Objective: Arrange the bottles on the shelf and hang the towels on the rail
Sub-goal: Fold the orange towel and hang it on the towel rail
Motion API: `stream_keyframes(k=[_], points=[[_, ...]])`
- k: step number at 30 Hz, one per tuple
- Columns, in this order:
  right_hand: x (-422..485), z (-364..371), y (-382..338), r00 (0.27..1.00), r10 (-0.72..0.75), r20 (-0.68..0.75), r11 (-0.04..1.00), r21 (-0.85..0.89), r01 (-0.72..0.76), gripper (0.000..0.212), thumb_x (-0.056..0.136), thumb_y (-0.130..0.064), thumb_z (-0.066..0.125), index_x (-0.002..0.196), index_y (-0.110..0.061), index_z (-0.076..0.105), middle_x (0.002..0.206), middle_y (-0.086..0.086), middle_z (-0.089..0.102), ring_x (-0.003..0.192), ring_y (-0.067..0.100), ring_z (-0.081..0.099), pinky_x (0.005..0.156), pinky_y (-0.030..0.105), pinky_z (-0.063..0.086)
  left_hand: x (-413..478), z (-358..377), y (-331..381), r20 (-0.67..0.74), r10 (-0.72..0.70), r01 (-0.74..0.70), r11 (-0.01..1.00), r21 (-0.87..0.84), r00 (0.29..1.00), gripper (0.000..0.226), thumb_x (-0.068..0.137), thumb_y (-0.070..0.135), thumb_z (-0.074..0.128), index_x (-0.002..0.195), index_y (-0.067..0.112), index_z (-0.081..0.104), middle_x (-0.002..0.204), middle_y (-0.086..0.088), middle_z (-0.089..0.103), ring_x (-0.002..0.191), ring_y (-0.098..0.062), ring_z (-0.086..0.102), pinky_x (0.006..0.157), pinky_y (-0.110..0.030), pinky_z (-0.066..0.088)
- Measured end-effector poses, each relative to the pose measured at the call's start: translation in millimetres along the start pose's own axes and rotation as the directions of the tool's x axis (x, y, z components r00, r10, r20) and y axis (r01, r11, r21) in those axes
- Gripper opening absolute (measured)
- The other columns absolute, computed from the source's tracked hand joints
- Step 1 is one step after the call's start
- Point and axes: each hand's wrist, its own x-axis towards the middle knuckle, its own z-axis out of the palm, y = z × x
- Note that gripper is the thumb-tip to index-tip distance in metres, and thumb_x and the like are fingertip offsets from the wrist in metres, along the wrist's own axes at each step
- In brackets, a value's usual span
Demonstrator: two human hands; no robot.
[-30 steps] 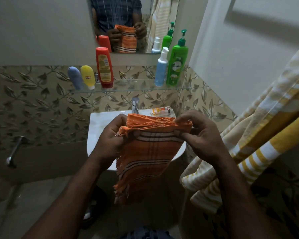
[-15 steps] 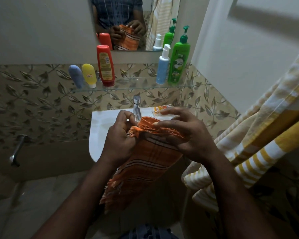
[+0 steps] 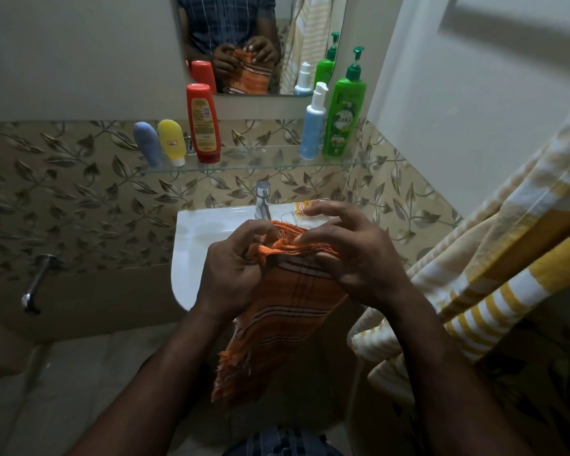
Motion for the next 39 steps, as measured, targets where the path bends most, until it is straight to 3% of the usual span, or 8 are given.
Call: stream_keyframes(k=[6, 11, 16, 24, 28, 32, 36, 39], points=[[-1.5, -0.3, 0.4, 0.999, 0.032, -0.014, 0.999, 0.003, -0.032, 0.029, 0.082, -0.012, 0.087, 0.109, -0.023, 0.079, 0.139, -0.005, 0.063, 0.119, 0.016, 0.067, 0.088, 0.043, 0.060, -1.3, 1.8, -1.7, 0.003, -0.089, 0.089, 0.995, -0.049, 0.996, 0.044, 0.084, -0.008, 0.080, 0.099, 0.030, 0.066, 0.089, 0.013, 0.074, 0.071, 0.000, 0.067, 0.064, -0.018, 0.048], [-2.6, 1.0, 5.6, 0.997, 0.074, -0.025, 0.996, 0.042, -0.073, 0.030, 0.082, -0.012, 0.086, 0.110, -0.017, 0.075, 0.133, -0.003, 0.066, 0.127, 0.016, 0.064, 0.088, 0.042, 0.062, -3.1, 3.7, 1.6, -0.004, -0.193, 0.188, 0.963, -0.192, 0.981, 0.044, 0.082, -0.004, 0.084, 0.096, 0.035, 0.069, 0.093, -0.001, 0.079, 0.071, -0.007, 0.068, 0.065, -0.024, 0.052], [-3.6, 2.3, 8.0, 0.995, 0.096, 0.011, 0.994, 0.042, -0.097, 0.034, 0.084, -0.016, 0.081, 0.116, -0.022, 0.073, 0.134, -0.006, 0.065, 0.128, 0.015, 0.063, 0.090, 0.044, 0.062, -3.2, 5.1, 4.6, 0.025, -0.152, 0.154, 0.965, -0.214, 0.988, 0.029, 0.079, 0.007, 0.088, 0.093, 0.031, 0.077, 0.096, 0.008, 0.079, 0.090, -0.009, 0.073, 0.081, -0.024, 0.056], [-0.8, 3.9, 2.3, 0.994, 0.067, 0.090, 0.997, -0.049, -0.063, 0.039, 0.082, -0.018, 0.081, 0.115, -0.035, 0.068, 0.147, -0.013, 0.055, 0.121, 0.013, 0.064, 0.085, 0.041, 0.060, -2.9, 7.0, 2.3, 0.056, -0.179, 0.187, 0.960, -0.210, 0.982, 0.010, 0.079, 0.018, 0.082, 0.083, 0.027, 0.079, 0.084, 0.004, 0.078, 0.078, -0.008, 0.070, 0.073, -0.022, 0.054], [2.0, 3.7, 6.7, 0.955, 0.145, 0.257, 0.981, -0.163, -0.105, 0.030, 0.081, -0.031, 0.075, 0.110, -0.030, 0.070, 0.137, -0.015, 0.059, 0.112, 0.011, 0.063, 0.077, 0.029, 0.048, -2.4, 7.4, 1.0, 0.084, -0.206, 0.219, 0.957, -0.190, 0.975, 0.012, 0.080, 0.014, 0.086, 0.081, 0.023, 0.079, 0.079, 0.003, 0.077, 0.073, -0.010, 0.070, 0.068, -0.025, 0.054], [2.5, -1.6, 13.3, 0.840, 0.355, 0.410, 0.898, -0.399, -0.184, 0.043, 0.083, -0.066, 0.064, 0.106, -0.033, 0.078, 0.106, -0.018, 0.059, 0.093, 0.012, 0.061, 0.070, 0.032, 0.049, 4.4, -3.0, -3.4, 0.044, -0.238, 0.242, 0.957, -0.159, 0.970, 0.013, 0.077, 0.023, 0.091, 0.078, 0.028, 0.080, 0.079, 0.003, 0.078, 0.075, -0.011, 0.072, 0.070, -0.034, 0.057], [-6.6, -9.3, 23.8, 0.794, 0.470, 0.385, 0.840, -0.470, -0.270, 0.076, 0.066, -0.094, 0.043, 0.087, -0.030, 0.077, 0.086, -0.012, 0.065, 0.080, 0.012, 0.063, 0.070, 0.039, 0.056, 8.2, -21.0, -17.6, 0.003, -0.281, 0.280, 0.957, -0.072, 0.960, 0.024, 0.068, 0.048, 0.088, 0.079, 0.028, 0.080, 0.078, -0.001, 0.078, 0.074, -0.024, 0.073, 0.075, -0.051, 0.061], [-10.8, -5.3, 24.7, 0.824, 0.443, 0.353, 0.853, -0.450, -0.265, 0.074, 0.065, -0.093, 0.042, 0.081, -0.029, 0.076, 0.076, -0.010, 0.065, 0.072, 0.010, 0.061, 0.067, 0.039, 0.056, 6.6, -24.7, -23.6, 0.026, -0.334, 0.335, 0.940, -0.061, 0.942, 0.029, 0.068, 0.040, 0.094, 0.077, 0.018, 0.077, 0.076, -0.002, 0.077, 0.070, -0.021, 0.072, 0.074, -0.049, 0.061]])
